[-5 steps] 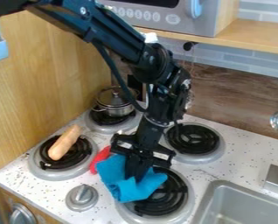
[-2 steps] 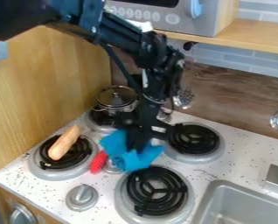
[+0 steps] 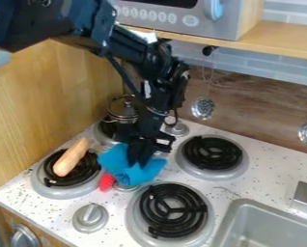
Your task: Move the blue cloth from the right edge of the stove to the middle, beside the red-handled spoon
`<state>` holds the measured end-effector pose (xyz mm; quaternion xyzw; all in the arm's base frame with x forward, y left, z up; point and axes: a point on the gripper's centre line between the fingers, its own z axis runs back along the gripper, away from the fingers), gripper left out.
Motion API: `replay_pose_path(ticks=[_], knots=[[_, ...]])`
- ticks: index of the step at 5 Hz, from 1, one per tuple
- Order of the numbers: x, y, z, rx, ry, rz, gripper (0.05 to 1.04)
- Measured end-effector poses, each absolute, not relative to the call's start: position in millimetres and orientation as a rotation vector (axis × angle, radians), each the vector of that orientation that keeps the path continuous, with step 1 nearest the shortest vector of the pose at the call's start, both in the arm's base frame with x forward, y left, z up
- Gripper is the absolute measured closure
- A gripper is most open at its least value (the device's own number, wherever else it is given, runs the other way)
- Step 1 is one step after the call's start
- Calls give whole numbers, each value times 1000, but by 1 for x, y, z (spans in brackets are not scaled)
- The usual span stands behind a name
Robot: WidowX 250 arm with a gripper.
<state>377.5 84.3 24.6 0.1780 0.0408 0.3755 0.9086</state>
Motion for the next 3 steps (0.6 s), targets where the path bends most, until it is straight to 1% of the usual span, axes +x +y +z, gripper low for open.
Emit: replay_pose_path(ticks=[1, 2, 3], knots=[[378, 81, 15, 334, 54, 776, 463], [379, 76, 36, 272, -57, 780, 194], [378, 62, 77, 234, -206, 749, 73]])
